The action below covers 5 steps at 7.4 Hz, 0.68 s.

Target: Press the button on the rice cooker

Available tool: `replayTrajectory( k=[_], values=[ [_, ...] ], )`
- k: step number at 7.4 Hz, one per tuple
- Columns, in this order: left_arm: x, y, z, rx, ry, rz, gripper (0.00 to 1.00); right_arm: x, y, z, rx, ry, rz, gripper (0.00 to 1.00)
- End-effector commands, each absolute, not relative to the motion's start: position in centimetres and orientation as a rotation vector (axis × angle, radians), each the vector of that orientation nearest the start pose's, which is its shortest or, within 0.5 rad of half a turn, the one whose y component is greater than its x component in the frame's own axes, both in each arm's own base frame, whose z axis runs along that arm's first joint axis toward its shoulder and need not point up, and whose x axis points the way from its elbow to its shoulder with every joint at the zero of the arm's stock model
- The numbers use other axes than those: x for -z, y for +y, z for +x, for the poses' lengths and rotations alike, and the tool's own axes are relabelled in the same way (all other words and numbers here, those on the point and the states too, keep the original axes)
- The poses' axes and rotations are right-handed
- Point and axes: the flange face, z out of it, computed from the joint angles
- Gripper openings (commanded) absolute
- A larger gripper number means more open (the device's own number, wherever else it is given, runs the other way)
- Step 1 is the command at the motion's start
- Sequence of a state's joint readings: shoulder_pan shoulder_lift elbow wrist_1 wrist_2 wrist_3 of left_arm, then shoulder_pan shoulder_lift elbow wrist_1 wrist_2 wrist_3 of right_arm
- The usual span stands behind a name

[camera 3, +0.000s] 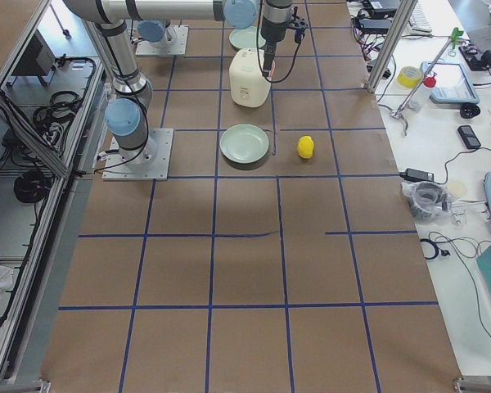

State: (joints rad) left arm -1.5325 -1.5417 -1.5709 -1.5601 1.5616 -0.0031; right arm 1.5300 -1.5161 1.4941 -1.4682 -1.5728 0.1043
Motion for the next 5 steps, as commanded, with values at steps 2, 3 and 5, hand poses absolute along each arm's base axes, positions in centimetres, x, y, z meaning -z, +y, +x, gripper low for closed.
replayTrajectory(
  k=[2,3,5],
  values=[
    [-50.32,-48.80,-11.56,0.063,3.149,-0.065,1.00,-48.94,-51.14,11.34,-0.123,3.129,0.226,1.00],
    [-50.32,-48.80,-11.56,0.063,3.149,-0.065,1.00,-49.48,-50.86,11.34,-0.106,3.131,0.226,1.00],
    [-50.32,-48.80,-11.56,0.063,3.149,-0.065,1.00,-49.13,-50.72,11.42,-0.116,3.131,0.226,1.00]
  ],
)
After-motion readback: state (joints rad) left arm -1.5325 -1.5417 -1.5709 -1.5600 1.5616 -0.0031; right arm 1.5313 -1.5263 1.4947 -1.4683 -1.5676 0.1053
